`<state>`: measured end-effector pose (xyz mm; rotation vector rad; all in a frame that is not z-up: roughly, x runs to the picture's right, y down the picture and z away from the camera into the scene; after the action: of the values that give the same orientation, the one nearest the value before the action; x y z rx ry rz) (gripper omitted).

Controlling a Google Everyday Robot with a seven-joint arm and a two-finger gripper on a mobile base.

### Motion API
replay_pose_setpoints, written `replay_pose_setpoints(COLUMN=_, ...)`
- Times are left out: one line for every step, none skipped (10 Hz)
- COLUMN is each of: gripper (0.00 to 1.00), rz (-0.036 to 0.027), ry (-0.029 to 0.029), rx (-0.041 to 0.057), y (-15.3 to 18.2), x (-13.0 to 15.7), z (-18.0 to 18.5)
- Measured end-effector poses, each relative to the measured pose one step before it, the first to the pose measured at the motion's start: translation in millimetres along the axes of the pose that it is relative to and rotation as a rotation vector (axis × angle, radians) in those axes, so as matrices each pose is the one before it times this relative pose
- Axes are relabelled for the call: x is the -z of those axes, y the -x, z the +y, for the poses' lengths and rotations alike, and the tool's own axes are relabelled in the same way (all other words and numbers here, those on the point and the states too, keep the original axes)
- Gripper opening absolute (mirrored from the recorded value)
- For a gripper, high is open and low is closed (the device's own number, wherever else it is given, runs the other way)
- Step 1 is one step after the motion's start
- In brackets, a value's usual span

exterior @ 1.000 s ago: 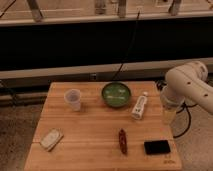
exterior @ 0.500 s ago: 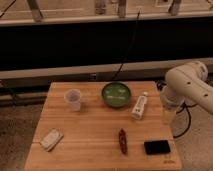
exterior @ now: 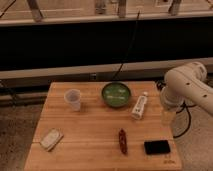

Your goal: Place the pepper in the ceramic cup

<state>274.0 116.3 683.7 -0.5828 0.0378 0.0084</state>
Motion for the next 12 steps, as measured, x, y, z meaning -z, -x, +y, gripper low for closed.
replay_pose_setpoints(gripper=0.80, rz=0.00236, ry=0.00748, rx=0.02466, y=10.67, x=-3.10, z=5.24)
replay_pose_setpoints(gripper=0.80, rz=0.00215, ry=0.00871, rx=0.03143, y=18.53, x=-3.12, z=5.00)
replay_pose_setpoints(gripper=0.80, rz=0.00104, ry=0.00749, rx=0.01684, y=8.13, x=-3.09, z=4.16)
replay_pose_setpoints(gripper=0.80, rz=0.00420, ry=0.00821, rx=0.01791, y=4.58, x=-4.18, z=4.77)
replay_pose_setpoints(gripper=0.80, rz=0.00341, ry=0.01019, rx=0.02578, y=5.30, x=-5.83, z=5.34)
replay_pose_setpoints(gripper=0.80, rz=-0.00316, ry=0.00515, rx=0.02150, y=7.06, x=-4.08, z=3.42)
replay_pose_setpoints(gripper=0.80, rz=0.00081, ry=0.00595, rx=0.01738, y=6.38, x=-2.36, z=2.81)
replay_pose_setpoints(gripper=0.80, rz=-0.00577, ry=0.00806, rx=0.02004, y=11.34, x=-2.78, z=1.74)
replay_pose_setpoints(gripper=0.80, rz=-0.00222, ry=0.00884, rx=0.03871, y=13.06, x=-6.23, z=2.25)
replay_pose_setpoints(gripper=0.80, rz=0.00180, ry=0.01041, rx=0.01871, y=1.98, x=-5.73, z=4.01)
replay_pose_setpoints(gripper=0.80, rz=0.00460, ry=0.00978, rx=0.02189, y=1.86, x=-6.98, z=3.57)
replay_pose_setpoints(gripper=0.80, rz=-0.00186, ry=0.00719, rx=0.02493, y=7.90, x=-5.44, z=1.13)
